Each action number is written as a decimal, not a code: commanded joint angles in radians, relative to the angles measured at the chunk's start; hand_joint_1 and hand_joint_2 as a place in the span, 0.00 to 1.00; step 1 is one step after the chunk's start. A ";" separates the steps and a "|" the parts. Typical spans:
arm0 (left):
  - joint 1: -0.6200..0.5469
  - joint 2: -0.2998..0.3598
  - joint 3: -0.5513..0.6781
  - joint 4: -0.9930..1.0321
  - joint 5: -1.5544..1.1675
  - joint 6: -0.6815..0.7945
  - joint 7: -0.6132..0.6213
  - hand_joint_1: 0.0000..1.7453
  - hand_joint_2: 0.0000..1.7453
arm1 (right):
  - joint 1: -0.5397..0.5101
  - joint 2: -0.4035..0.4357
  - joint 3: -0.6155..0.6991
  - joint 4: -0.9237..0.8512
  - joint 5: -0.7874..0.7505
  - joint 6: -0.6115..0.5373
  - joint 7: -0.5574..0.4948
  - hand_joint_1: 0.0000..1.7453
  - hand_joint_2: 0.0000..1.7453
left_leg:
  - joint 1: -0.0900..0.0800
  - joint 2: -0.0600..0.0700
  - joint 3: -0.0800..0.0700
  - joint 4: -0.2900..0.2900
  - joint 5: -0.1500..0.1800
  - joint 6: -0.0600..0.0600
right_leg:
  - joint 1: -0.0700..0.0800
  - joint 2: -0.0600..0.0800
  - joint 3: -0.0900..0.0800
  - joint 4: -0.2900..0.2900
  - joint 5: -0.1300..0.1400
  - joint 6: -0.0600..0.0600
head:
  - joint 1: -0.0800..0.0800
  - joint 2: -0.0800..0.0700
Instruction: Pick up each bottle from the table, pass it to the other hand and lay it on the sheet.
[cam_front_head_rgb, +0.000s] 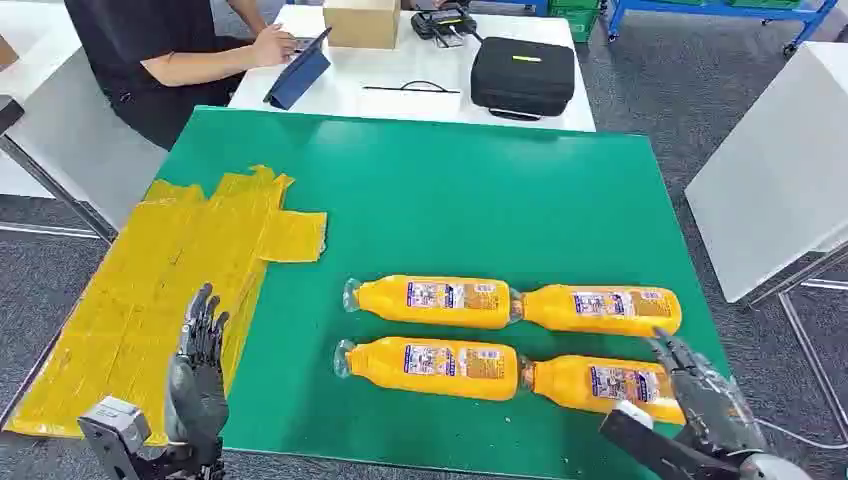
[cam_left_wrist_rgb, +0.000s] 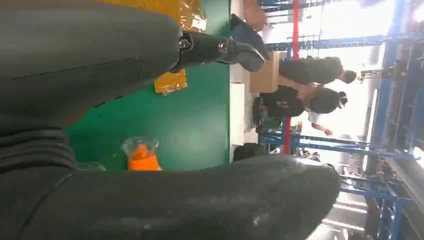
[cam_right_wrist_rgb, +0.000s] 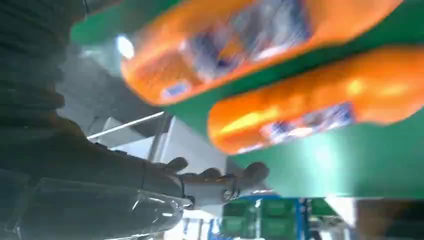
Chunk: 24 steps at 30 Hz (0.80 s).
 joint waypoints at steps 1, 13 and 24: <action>-0.046 -0.029 0.031 0.089 -0.003 -0.001 0.007 0.00 0.00 | -0.071 0.008 -0.057 0.104 0.009 0.042 -0.012 0.00 1.00 | 0.001 0.002 0.007 -0.001 -0.002 -0.003 | 0.002 -0.004 0.007 -0.002 -0.002 -0.003 | 0.000 0.000; -0.138 -0.039 0.030 0.191 0.002 -0.007 0.019 0.00 0.00 | -0.258 -0.072 0.067 0.403 -0.023 0.078 -0.071 0.00 1.00 | 0.001 0.005 0.007 -0.001 -0.001 -0.003 | 0.002 -0.001 0.007 -0.003 0.001 -0.002 | -0.001 0.000; -0.172 -0.023 0.009 0.237 0.022 -0.004 0.010 0.00 0.00 | -0.247 -0.188 0.159 0.467 -0.140 0.098 -0.080 0.00 1.00 | 0.001 0.001 0.007 -0.001 -0.001 -0.002 | 0.002 -0.005 0.008 -0.002 0.000 -0.002 | 0.000 0.000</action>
